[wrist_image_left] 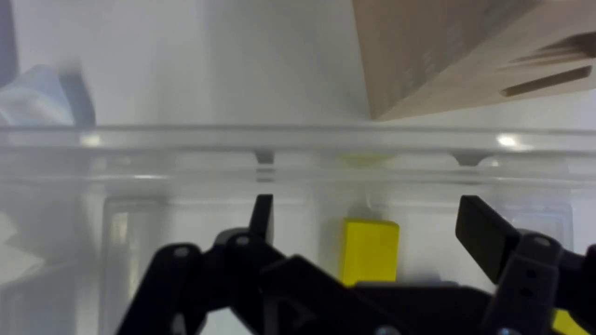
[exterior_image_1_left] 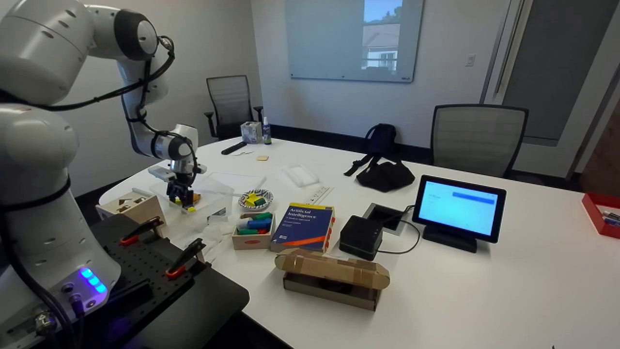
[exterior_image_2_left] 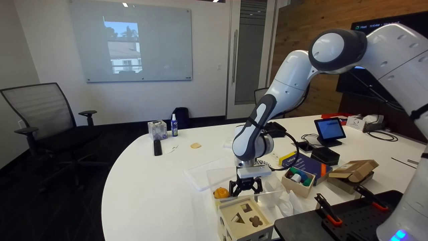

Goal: Shift two objects from the storage bin to the paper plate

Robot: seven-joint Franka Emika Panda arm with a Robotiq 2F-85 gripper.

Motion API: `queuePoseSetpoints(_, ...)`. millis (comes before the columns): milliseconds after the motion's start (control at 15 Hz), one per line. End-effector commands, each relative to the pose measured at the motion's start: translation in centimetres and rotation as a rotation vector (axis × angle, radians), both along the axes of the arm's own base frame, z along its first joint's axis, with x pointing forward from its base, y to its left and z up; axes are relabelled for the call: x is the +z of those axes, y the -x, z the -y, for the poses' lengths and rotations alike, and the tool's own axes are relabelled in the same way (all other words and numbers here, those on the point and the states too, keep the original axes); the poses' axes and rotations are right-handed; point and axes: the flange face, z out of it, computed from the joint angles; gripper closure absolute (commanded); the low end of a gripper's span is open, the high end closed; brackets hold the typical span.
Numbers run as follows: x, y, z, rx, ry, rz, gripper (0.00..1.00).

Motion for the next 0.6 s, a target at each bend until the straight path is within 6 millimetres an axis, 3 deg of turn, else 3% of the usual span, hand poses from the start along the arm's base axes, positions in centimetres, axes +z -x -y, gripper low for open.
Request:
queuePoseSetpoints(0, -1.5, -1.3, -0.2, 0.005, 0.000, 0.023, 0.00)
queuePoseSetpoints(133, -2.1, -1.7, -0.1, 0.002, 0.008, 0.029, 0.00)
queuePoseSetpoints(267, -2.9, -1.7, 0.0, 0.009, 0.019, 0.033, 0.26)
queuePoseSetpoints(533, -3.8, -1.2, -0.2, 0.011, 0.019, 0.038, 0.57)
